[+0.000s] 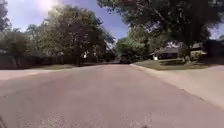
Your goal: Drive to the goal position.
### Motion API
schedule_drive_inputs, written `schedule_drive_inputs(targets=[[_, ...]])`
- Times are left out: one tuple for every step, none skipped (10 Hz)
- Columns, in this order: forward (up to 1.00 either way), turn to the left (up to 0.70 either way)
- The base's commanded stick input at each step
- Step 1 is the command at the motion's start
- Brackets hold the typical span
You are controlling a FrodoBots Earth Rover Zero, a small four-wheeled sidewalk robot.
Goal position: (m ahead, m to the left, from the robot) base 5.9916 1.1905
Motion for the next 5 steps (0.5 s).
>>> schedule_drive_inputs(targets=[[0.7, 0.0], [0.7, 0.0], [0.7, 0.0], [0.7, 0.0], [0.7, 0.0]])
